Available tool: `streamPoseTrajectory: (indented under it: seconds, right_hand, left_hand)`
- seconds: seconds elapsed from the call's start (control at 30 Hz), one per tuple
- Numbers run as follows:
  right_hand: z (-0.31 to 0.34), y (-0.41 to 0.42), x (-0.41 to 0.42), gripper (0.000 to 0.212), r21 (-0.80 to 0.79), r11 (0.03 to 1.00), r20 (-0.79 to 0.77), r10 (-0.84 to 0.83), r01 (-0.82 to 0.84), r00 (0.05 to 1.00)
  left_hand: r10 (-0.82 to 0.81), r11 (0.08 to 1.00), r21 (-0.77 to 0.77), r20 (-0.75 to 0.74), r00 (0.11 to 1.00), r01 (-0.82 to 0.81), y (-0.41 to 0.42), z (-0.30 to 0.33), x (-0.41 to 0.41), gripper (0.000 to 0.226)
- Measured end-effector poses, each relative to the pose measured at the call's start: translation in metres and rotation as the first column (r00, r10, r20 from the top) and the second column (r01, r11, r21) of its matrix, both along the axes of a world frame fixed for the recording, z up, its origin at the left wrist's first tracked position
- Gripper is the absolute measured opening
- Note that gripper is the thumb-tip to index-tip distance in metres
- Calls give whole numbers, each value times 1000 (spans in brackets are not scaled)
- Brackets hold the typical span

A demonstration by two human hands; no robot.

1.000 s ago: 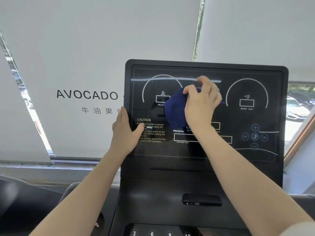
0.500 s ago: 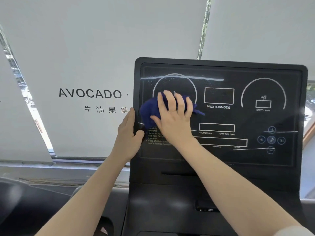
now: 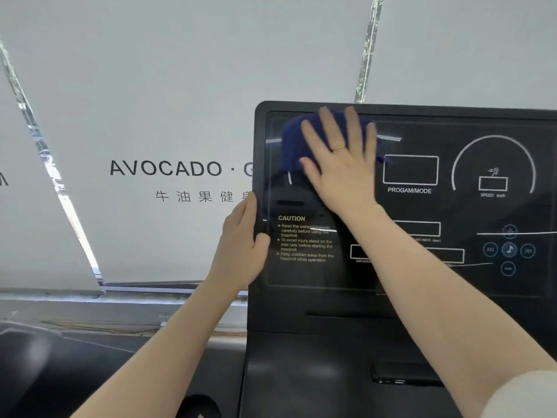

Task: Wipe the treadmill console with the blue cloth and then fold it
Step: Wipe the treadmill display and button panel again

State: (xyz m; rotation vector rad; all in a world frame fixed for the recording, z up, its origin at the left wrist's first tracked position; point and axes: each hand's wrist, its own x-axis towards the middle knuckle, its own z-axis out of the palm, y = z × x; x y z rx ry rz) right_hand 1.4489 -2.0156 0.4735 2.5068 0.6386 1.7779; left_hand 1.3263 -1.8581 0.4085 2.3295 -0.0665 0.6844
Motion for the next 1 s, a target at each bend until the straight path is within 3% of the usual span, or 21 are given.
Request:
streamPoseTrajectory:
  seconds: [0.13, 0.27, 0.37, 0.47, 0.57, 0.73, 0.87, 1.0]
  right_hand:
    - [3, -31, 2, 51, 217, 966, -139, -110, 139, 984]
    - [-1, 1, -15, 52, 397, 900, -239, -86, 178, 967]
    - [-23, 36, -32, 50, 198, 979, -170, -12, 46, 985]
    - [-38, 41, -37, 50, -14, 995, -142, 101, -104, 985]
    - [-30, 14, -28, 52, -104, 988, -118, 105, -117, 988]
    - [-10, -56, -6, 56, 77, 992, -143, -85, 97, 986]
    - [10, -114, 2, 57, 218, 943, -269, -189, 251, 944]
    - [6, -131, 0, 56, 286, 930, -293, -144, 230, 945]
  left_hand:
    - [-19, 1000, 21, -45, 999, 20, 5, 4, -4, 63]
    - [-15, 1000, 19, -61, 998, 16, 1, 8, -5, 64]
    - [4, 1000, 6, -58, 998, -3, -3, 10, -6, 61]
    - [21, 1000, 2, -31, 999, -21, -7, 7, -4, 38]
    - [79, 997, 6, -62, 995, -79, -15, 8, -2, 51]
    - [209, 975, 98, -84, 974, -200, -37, 5, -7, 65]
    - [201, 979, 35, -36, 979, -200, -46, 0, -9, 66]
    - [234, 972, 18, -46, 971, -233, -46, 1, -8, 71]
